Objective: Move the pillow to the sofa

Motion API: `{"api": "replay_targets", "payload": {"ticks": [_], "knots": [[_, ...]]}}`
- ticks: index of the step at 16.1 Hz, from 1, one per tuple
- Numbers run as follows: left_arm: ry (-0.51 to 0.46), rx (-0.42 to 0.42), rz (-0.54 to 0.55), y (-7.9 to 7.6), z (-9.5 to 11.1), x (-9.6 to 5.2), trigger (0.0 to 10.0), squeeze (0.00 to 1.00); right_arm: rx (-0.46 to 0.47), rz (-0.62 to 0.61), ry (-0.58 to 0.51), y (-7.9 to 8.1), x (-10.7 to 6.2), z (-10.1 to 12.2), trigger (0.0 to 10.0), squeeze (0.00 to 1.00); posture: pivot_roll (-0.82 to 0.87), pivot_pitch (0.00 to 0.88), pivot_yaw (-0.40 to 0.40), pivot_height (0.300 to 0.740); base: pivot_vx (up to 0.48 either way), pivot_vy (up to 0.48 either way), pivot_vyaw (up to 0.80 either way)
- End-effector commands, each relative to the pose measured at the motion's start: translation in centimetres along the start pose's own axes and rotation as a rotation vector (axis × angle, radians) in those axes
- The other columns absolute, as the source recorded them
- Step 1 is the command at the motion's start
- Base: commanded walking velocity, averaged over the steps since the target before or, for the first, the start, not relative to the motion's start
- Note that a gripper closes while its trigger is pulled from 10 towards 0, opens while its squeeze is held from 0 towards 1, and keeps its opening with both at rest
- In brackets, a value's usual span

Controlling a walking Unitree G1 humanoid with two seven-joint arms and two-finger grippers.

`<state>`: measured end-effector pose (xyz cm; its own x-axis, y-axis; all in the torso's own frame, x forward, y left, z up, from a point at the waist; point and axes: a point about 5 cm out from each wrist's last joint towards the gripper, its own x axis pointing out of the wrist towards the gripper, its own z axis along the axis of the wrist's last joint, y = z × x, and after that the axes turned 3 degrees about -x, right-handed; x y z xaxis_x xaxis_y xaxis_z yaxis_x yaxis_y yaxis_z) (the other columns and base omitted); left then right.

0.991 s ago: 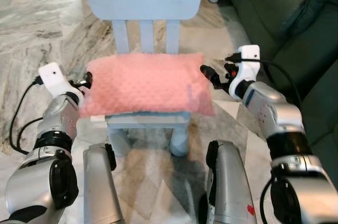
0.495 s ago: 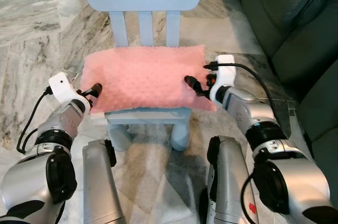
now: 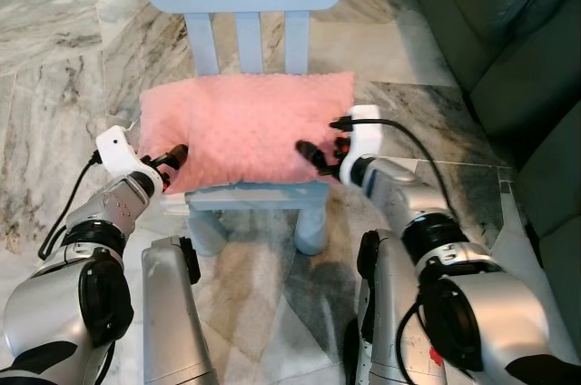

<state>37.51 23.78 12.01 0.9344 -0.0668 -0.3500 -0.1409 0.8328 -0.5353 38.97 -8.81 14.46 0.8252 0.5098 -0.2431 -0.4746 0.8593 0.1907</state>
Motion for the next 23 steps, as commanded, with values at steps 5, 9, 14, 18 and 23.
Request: {"api": "replay_targets", "payload": {"ticks": [5,9,14,18,23], "knots": [[0.059,0.001,-0.036,0.4,-1.0,-0.1,0.0,0.0,0.0,0.025,0.041,0.0,-0.3,-1.4,0.0,0.0,0.04,0.271,-0.009,0.403,0.0,0.0,0.0],[0.057,-0.005,-0.034,0.8,-1.0,-0.3,0.0,0.0,0.006,0.021,0.048,0.1,-0.2,-1.7,0.0,0.0,0.04,0.276,-0.008,0.403,0.0,0.0,0.0],[0.061,0.005,-0.032,1.0,-1.4,-0.3,0.0,0.0,0.007,0.022,0.047,0.3,-0.1,-1.8,0.0,0.0,0.04,0.285,-0.009,0.403,0.0,0.0,0.0],[0.054,0.008,-0.025,1.1,-1.3,-0.4,0.0,0.0,0.007,0.018,0.051,0.2,-0.2,-2.0,0.0,0.0,0.04,0.289,-0.01,0.403,0.0,0.0,0.0],[0.05,0.033,-0.026,1.2,-1.5,-0.4,0.0,0.0,0.012,0.013,0.039,0.2,-0.2,-1.9,0.0,0.0,0.04,0.295,-0.013,0.403,0.0,0.0,0.0]]}}
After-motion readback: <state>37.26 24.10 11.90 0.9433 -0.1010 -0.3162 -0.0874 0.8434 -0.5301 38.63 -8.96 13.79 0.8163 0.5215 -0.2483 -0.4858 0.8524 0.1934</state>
